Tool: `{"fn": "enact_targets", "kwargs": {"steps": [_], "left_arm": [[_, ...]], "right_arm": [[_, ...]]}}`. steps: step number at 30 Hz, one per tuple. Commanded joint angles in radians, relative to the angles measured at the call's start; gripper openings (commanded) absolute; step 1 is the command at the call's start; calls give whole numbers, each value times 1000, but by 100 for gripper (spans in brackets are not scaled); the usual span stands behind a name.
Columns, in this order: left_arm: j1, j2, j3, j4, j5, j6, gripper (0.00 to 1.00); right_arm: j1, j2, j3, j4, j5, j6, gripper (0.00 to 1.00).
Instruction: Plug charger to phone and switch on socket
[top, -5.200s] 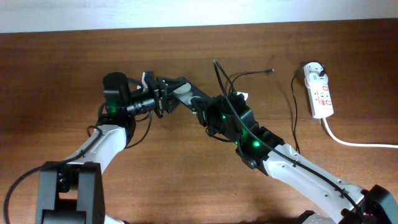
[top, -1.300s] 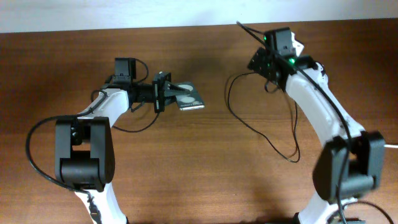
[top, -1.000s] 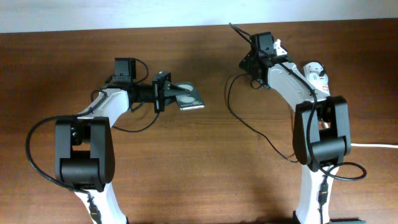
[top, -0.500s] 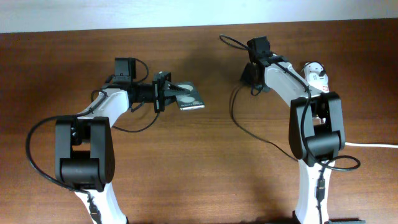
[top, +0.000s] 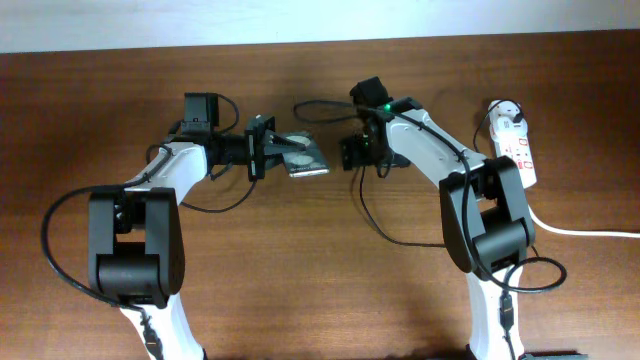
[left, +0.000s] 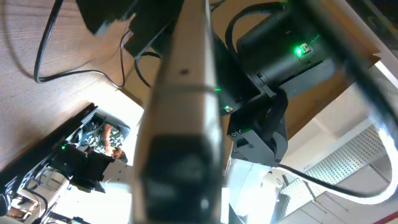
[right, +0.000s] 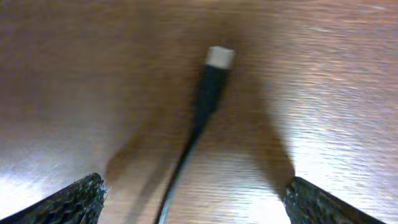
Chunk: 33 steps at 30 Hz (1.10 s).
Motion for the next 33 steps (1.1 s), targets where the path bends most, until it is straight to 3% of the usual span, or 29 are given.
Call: {"fn": "enact_targets", "kwargs": {"steps": [1,7,11,15,18,23,24,28,31,33], "left_arm": [[-2,-17,12,2,40,-2,0],[-2,-17,12,2,40,-2,0],[-2,-17,12,2,40,-2,0],[-2,-17,12,2,40,-2,0],[-2,-17,12,2,40,-2,0],[-2,-17,12,2,40,-2,0],[-2,-17,12,2,40,-2,0],[-2,-17,12,2,40,-2,0],[-2,-17,12,2,6,-2,0],[-2,-17,12,8,-35,68,0]], "right_arm": [[-9,81,-49,-10,22,146,91],[-8,81,-49,32,23,146,57],[-8,81,-49,59,28,146,49],[-8,81,-49,66,31,145,32],[-8,81,-49,66,31,145,27],[-8,81,-49,48,30,145,11],[-8,81,-49,43,30,145,4],[-53,22,-46,-17,-68,56,4],[-120,-171,-46,-114,-262,-37,4],[-122,-298,-46,-223,-333,-129,4]]}}
